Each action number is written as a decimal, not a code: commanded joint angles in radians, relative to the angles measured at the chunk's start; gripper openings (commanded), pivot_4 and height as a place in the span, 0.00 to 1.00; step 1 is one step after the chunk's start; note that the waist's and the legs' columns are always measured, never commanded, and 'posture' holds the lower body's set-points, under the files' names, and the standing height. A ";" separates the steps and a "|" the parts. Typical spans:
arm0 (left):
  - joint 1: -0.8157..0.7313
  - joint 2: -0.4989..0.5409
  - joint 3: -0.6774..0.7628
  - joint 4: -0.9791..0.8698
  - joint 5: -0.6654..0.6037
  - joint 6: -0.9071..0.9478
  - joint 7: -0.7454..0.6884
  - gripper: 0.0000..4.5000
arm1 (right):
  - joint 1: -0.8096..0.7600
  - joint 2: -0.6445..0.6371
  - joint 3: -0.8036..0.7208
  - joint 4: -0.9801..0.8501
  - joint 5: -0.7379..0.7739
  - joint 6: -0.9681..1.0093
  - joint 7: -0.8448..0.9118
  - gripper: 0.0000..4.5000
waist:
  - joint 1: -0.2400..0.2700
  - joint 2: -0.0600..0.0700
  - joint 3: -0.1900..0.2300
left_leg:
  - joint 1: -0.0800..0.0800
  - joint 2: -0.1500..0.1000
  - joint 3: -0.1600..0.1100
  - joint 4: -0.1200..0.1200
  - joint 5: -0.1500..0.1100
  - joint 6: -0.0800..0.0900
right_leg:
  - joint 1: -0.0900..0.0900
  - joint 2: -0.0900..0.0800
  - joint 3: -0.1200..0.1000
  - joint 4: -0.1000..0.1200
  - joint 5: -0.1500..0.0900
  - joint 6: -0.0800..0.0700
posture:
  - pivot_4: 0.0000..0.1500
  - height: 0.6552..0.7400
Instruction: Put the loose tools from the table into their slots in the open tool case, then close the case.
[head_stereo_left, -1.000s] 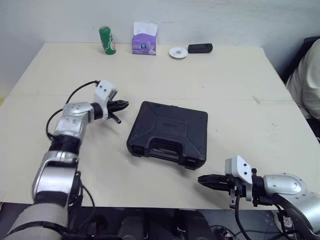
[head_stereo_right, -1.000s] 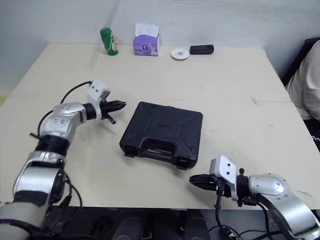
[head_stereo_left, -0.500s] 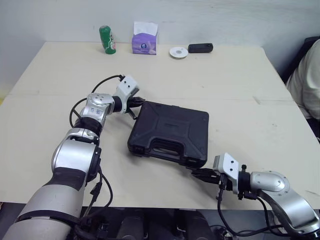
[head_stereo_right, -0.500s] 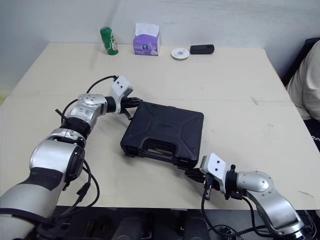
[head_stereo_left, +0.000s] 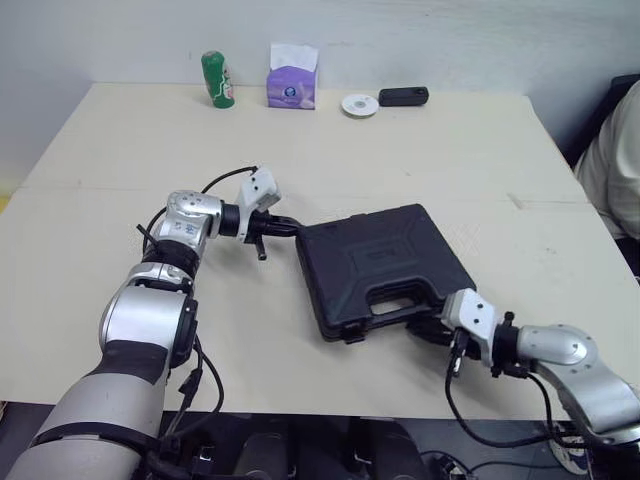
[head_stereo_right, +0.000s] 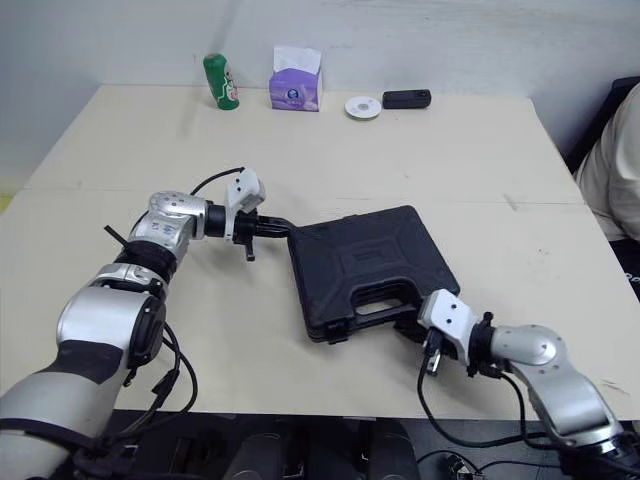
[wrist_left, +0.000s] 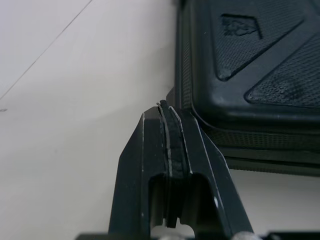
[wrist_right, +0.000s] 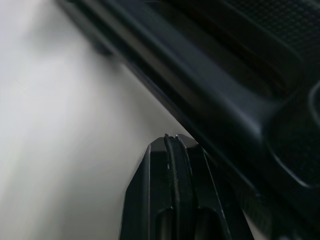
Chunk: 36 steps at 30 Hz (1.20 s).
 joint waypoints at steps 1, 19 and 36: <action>0.008 0.019 0.015 -0.043 -0.011 -0.004 -0.005 0.01 | 0.025 -0.052 -0.077 -0.003 0.012 0.022 0.023 0.00 | 0.000 0.000 0.000 | 0.000 0.000 0.000 0.000 0.000 0.000 | 0.000 0.000 0.000 0.000 0.000 0.000 | 1.00 0.86; -0.002 -0.072 -0.006 -0.031 0.025 0.010 0.170 0.01 | -0.051 -0.102 -0.085 0.087 -0.093 0.118 -0.047 0.00 | -0.008 0.000 0.000 | 0.001 0.001 0.000 0.000 0.000 0.000 | 0.001 -0.001 0.001 0.000 0.000 0.000 | 1.00 0.86; 0.338 0.083 -0.056 -0.704 -0.128 0.368 -0.253 0.01 | -0.116 0.023 -0.027 -0.081 -0.050 0.238 -0.044 0.00 | -0.047 0.000 0.000 | 0.002 0.003 0.000 0.000 0.001 -0.004 | 0.000 0.001 0.002 0.005 -0.002 -0.004 | 1.00 0.86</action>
